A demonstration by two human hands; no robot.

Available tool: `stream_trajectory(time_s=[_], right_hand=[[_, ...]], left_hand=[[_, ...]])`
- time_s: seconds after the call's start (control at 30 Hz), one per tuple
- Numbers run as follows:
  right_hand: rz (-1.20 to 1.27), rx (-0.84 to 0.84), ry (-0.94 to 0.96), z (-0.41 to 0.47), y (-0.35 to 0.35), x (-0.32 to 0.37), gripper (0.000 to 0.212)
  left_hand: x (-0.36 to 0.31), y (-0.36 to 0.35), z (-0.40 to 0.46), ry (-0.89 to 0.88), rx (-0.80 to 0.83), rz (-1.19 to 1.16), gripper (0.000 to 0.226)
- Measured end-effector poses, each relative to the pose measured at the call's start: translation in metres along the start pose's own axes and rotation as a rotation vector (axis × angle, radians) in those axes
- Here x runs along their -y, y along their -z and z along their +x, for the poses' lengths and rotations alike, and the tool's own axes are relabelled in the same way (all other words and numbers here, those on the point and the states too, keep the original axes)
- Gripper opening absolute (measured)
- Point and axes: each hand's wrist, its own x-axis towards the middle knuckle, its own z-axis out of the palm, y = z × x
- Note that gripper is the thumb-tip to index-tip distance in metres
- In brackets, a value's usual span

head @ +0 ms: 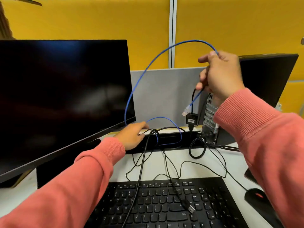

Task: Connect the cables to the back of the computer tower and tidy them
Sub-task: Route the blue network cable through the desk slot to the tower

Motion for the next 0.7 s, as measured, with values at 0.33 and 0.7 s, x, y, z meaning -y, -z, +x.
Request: stream_trajectory(time_s=[0.33, 0.7], right_hand=[[0.326, -0.136, -0.151, 0.001, -0.006, -0.033, 0.032], [0.137, -0.16, -0.146, -0.016, 0.014, -0.081, 0.032]], left_hand=[[0.031, -0.022, -0.01, -0.052, -0.236, 0.227, 0.038], [-0.008, 0.015, -0.004, 0.089, -0.483, -0.322, 0.035]])
